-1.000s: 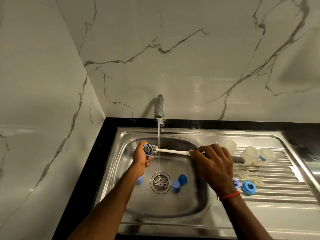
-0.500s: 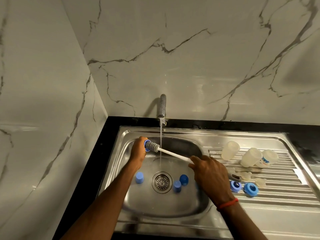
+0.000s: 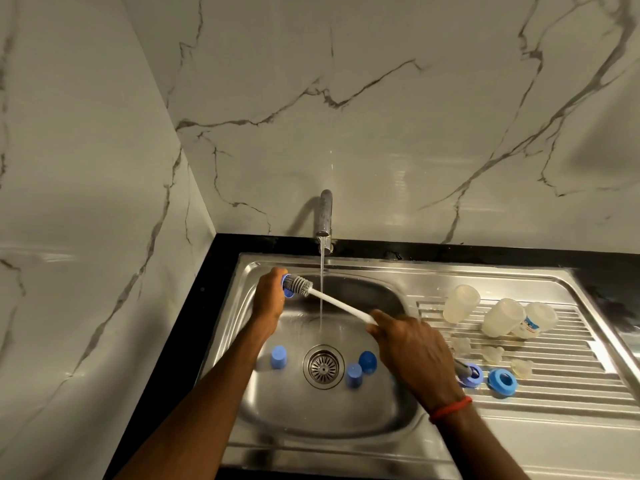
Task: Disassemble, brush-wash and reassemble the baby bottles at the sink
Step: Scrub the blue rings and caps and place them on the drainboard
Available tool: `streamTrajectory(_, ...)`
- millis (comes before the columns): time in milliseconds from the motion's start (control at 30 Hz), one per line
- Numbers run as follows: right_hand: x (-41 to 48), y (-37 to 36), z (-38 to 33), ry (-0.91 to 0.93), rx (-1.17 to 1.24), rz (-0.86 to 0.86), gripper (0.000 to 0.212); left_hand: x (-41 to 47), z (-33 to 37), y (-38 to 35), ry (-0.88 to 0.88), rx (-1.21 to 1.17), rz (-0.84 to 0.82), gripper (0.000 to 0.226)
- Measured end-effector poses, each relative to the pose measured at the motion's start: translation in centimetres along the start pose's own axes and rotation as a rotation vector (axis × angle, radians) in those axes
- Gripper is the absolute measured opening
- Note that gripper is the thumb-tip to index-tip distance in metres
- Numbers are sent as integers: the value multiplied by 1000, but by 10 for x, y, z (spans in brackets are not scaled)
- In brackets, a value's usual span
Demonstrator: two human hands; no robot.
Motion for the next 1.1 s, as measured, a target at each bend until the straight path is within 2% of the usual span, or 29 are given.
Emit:
streamTrajectory(100, -5, -10, 3, 47, 104, -218, 30, -1, -1, 4, -44, 31, 3, 36)
streamTrajectory(167, 1, -5, 8, 131, 158, -296, 31, -3, -9, 9, -33, 54, 17, 33)
streamTrajectory(267, 13, 4, 14, 157, 176, -266, 37, -10, -25, 11, 34, -21, 4, 30)
streamTrajectory(400, 8, -8, 13, 12, 234, -242, 35, -14, -15, 5, 53, -31, 11, 32)
streamTrajectory(500, 0, -30, 11, -16, 360, -449, 29, -11, -13, 6, 40, 19, 26, 31)
streamTrajectory(600, -3, -37, 11, 36, 519, -593, 23, -13, -25, 11, 92, -61, 58, 29)
streamTrajectory(667, -4, -36, 12, 44, 590, -566, 24, -15, -36, 17, 215, -165, 116, 30)
streamTrajectory(833, -9, -33, 19, -208, 693, -368, 26, -20, -57, 16, 353, -451, 39, 42)
streamTrajectory(933, -15, -33, 12, -132, 699, -401, 26, -28, -61, 13, 380, -644, 47, 41)
streamTrajectory(1100, -21, -38, -6, -12, 602, -465, 27, -44, -54, 1, 407, -899, -21, 26)
Point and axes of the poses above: each hand's wrist, its own x-axis towards the middle knuckle, its own y-axis out of the back of the hand, z = x × y, the point moved 4 cm from there along x, towards the middle knuckle, and after that the axes turned 15 degrees about -x, right-handed, at the moved point
